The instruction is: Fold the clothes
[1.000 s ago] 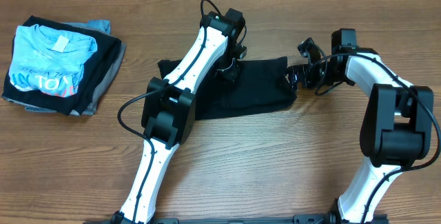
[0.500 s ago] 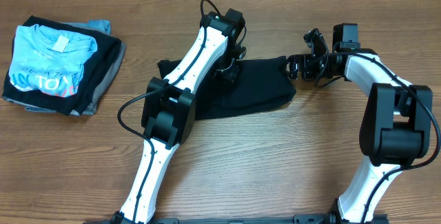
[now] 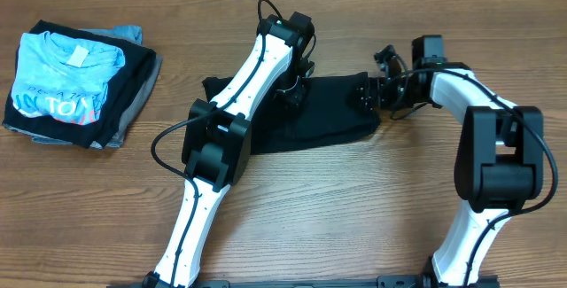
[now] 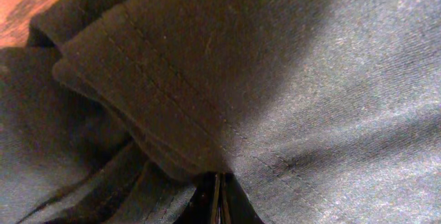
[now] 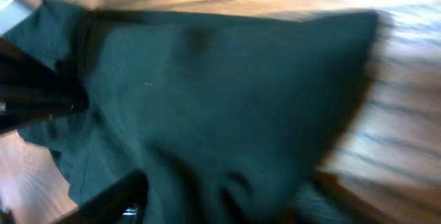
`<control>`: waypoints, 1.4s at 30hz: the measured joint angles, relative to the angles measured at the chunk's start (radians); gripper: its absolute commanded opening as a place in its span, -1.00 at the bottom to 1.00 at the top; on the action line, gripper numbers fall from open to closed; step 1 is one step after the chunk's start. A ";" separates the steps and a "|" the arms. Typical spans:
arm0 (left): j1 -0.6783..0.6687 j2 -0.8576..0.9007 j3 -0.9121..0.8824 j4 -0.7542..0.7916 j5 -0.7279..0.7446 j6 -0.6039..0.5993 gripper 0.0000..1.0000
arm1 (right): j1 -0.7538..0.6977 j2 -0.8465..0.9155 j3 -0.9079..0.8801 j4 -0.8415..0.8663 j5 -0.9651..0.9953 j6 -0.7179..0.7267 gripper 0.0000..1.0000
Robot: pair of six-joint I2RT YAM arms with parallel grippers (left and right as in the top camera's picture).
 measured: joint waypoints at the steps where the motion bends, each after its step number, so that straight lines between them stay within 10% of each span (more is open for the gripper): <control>1: 0.000 0.000 0.000 0.000 0.000 0.000 -0.92 | 0.012 0.001 0.000 0.014 0.003 -0.006 -0.79; 12: 0.000 0.015 0.070 0.005 0.069 0.000 -0.92 | -0.080 0.001 0.000 0.023 0.030 -0.012 -0.92; 23: 0.009 0.025 0.679 -0.073 0.188 -0.076 -0.85 | -0.163 -0.077 0.076 -0.166 0.148 -0.111 -0.92; 42: 0.245 0.024 0.712 -0.140 0.151 -0.135 -0.82 | 0.023 -0.172 0.262 -0.297 0.316 -0.087 -0.91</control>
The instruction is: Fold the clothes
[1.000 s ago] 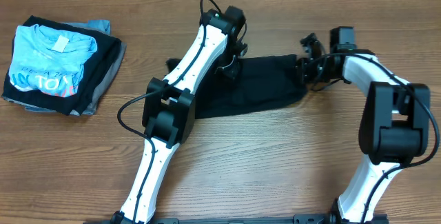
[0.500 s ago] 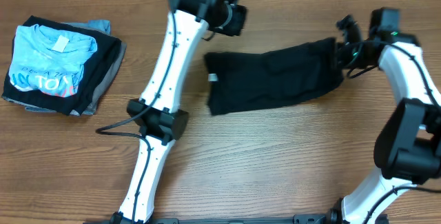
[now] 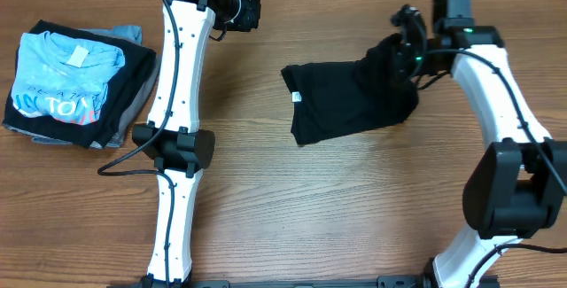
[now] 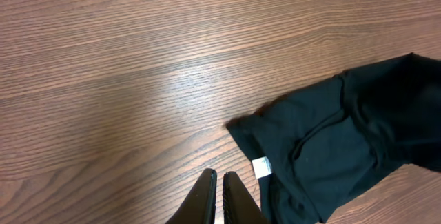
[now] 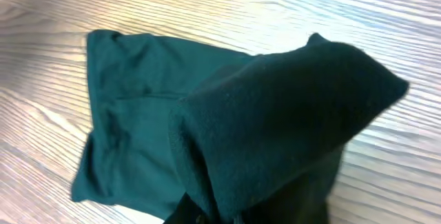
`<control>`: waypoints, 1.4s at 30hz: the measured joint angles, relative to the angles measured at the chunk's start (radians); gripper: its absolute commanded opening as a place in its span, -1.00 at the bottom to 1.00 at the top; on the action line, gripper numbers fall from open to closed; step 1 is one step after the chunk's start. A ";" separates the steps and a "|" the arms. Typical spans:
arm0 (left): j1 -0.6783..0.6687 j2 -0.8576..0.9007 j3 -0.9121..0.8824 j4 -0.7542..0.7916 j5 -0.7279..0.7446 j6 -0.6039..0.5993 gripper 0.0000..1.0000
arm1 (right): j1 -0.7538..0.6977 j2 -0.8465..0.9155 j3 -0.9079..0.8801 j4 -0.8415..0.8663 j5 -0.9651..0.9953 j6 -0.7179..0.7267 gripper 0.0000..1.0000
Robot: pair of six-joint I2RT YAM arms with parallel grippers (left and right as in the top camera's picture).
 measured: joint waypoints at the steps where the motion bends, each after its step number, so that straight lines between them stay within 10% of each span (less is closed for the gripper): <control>1: 0.001 0.000 0.000 0.000 0.000 0.000 -0.80 | 0.018 0.000 0.000 0.003 0.012 0.021 -0.90; 20: 0.001 0.000 0.000 0.000 -0.032 0.009 -0.78 | 0.275 0.127 0.000 0.161 0.076 0.240 -0.67; 32: 0.001 0.000 0.000 -0.008 -0.043 0.023 -0.75 | 0.365 0.144 0.000 0.257 0.085 0.307 0.67; 36: 0.002 0.000 0.000 -0.019 -0.046 0.023 -0.77 | 0.367 0.144 0.000 0.282 -0.043 0.317 0.72; 42: 0.002 0.000 0.000 -0.042 0.065 0.103 0.02 | 0.188 0.101 0.002 0.233 -0.101 0.319 0.98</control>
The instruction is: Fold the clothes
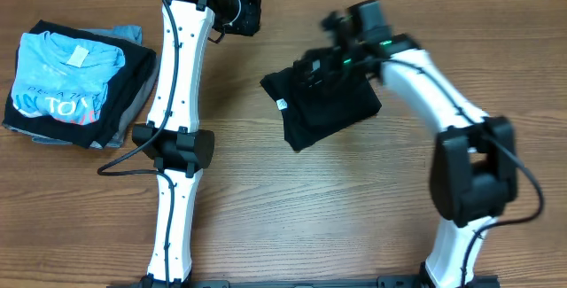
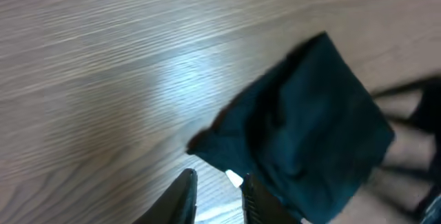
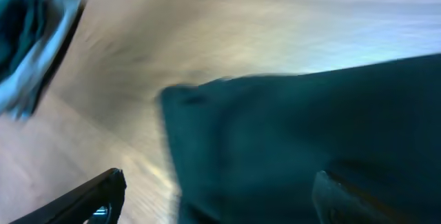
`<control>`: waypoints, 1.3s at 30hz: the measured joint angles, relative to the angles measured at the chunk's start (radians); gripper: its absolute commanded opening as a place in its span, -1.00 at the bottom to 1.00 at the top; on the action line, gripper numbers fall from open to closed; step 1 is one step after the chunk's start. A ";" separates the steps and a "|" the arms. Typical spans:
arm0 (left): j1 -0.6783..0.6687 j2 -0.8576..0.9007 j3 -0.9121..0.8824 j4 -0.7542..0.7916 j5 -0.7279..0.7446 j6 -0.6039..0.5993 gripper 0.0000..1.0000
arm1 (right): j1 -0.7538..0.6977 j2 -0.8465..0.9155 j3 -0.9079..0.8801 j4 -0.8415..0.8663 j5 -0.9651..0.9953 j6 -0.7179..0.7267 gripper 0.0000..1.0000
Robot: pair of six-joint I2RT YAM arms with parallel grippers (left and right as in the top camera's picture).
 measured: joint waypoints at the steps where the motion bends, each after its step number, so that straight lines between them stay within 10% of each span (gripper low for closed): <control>1: 0.000 0.000 0.000 -0.022 0.030 0.009 0.04 | -0.056 -0.025 0.000 -0.039 -0.004 0.002 1.00; 10: -0.002 0.001 -0.343 0.032 0.328 0.153 -0.26 | -0.393 -0.093 0.011 -0.265 0.108 0.005 1.00; 17: -0.056 0.002 -0.539 0.213 0.420 0.180 -0.01 | -0.488 -0.093 0.011 -0.281 0.174 0.005 1.00; 26: -0.155 0.002 -0.550 0.309 0.220 0.083 -0.19 | -0.488 -0.093 0.011 -0.281 0.178 0.005 1.00; 35: -0.158 0.002 -0.550 0.297 0.051 -0.055 0.04 | -0.488 -0.093 0.011 -0.290 0.177 0.005 1.00; 36: -0.158 0.002 -0.550 0.297 0.045 -0.059 -0.01 | -0.488 -0.093 0.011 -0.290 0.178 0.005 1.00; 38: -0.158 0.002 -0.550 0.297 0.035 -0.068 -0.92 | -0.488 -0.093 0.011 -0.290 0.177 0.004 1.00; 39: -0.158 0.002 -0.550 0.296 0.027 -0.077 -0.92 | -0.488 -0.093 0.011 -0.291 0.178 0.005 1.00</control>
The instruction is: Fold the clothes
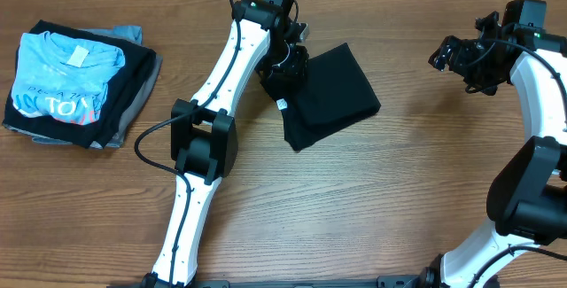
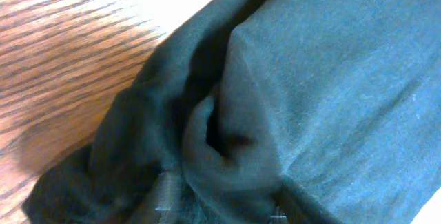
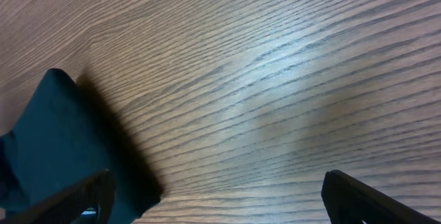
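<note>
A black garment [image 1: 338,91] lies folded into a tilted square in the middle of the table, a white label [image 1: 282,105] showing at its left corner. My left gripper [image 1: 285,65] is down on its upper left edge. In the left wrist view the left gripper [image 2: 220,209] is open, with a bunched fold of the black cloth [image 2: 331,79] between its fingers. My right gripper [image 1: 454,55] hangs open and empty over bare wood to the right of the garment. In the right wrist view only a corner of the garment [image 3: 48,134] shows, at the left.
A stack of folded clothes [image 1: 71,84] with a light blue printed shirt on top sits at the far left of the wooden table [image 1: 354,199]. The left arm reaches across the table's middle to the garment.
My right gripper has left the garment's top and is now far right, open and empty. My left gripper has come from the table's back down onto the garment's upper left edge.
First both grippers were at the spread black garment, the left on its middle, the right at its right end. Then the left stood shut at the back while the right held the right end raised. That end then lay over to the left; now the garment lies folded.
</note>
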`<control>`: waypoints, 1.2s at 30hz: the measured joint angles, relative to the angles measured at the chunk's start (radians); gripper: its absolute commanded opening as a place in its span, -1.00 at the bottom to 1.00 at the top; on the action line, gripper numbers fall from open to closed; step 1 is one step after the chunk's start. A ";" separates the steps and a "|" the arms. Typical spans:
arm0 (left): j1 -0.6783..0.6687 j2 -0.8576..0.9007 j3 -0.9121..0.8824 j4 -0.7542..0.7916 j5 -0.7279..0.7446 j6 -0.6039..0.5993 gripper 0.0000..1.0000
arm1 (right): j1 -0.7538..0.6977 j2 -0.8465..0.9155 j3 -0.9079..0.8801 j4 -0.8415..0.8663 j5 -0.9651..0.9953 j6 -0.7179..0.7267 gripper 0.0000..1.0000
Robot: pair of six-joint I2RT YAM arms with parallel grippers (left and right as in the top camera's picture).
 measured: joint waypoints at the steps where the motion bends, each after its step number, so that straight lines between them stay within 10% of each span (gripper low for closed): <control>1: 0.000 0.000 0.000 -0.001 -0.008 -0.005 -0.92 | 0.000 0.000 0.000 0.000 0.000 0.000 1.00; 19: -0.001 0.000 0.000 -0.082 -0.273 -0.100 -0.92 | 0.000 0.000 0.000 -0.004 0.045 0.000 0.99; 23: -0.001 0.000 0.000 -0.085 -0.295 -0.106 -0.92 | 0.000 0.000 0.000 -0.003 0.058 -0.003 -0.89; 36: -0.001 0.000 0.000 -0.086 -0.320 -0.107 -0.92 | 0.251 0.000 -0.068 0.159 -0.315 -0.079 -0.92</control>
